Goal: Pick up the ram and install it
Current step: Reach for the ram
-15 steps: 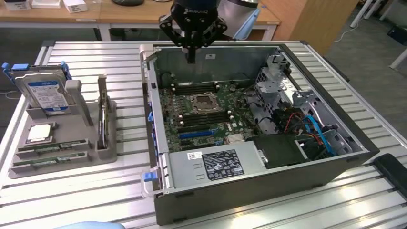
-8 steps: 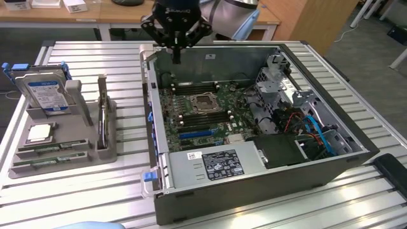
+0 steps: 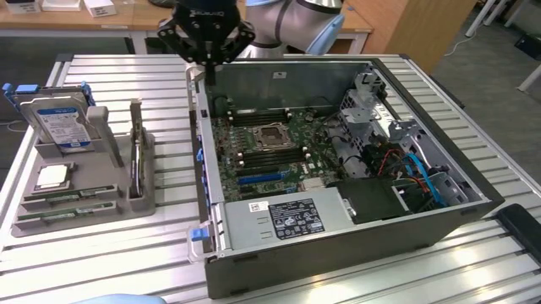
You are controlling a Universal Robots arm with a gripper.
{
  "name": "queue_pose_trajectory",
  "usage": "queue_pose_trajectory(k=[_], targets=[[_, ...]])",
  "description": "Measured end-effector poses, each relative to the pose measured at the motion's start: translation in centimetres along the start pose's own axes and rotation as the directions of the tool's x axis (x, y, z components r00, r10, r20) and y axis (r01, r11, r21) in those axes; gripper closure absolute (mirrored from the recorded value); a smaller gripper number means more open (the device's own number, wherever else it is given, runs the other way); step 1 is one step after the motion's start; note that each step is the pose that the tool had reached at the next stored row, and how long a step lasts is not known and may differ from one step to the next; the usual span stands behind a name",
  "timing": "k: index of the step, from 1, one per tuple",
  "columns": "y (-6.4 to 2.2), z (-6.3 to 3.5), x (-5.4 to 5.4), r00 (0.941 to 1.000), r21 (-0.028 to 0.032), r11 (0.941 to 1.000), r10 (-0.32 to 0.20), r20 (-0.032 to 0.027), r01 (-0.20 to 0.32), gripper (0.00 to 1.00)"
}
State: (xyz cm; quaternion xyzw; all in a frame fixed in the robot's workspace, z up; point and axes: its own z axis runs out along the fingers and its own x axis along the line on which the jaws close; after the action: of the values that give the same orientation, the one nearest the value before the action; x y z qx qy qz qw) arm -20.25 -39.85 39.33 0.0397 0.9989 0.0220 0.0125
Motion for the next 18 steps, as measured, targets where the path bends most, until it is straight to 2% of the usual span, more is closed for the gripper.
queue_pose_trajectory(k=[18], targets=[[-0.52, -0.21, 8.2, 1.0000, 0.0000, 1.0000, 0.000, 0.0000, 0.000, 0.90]])
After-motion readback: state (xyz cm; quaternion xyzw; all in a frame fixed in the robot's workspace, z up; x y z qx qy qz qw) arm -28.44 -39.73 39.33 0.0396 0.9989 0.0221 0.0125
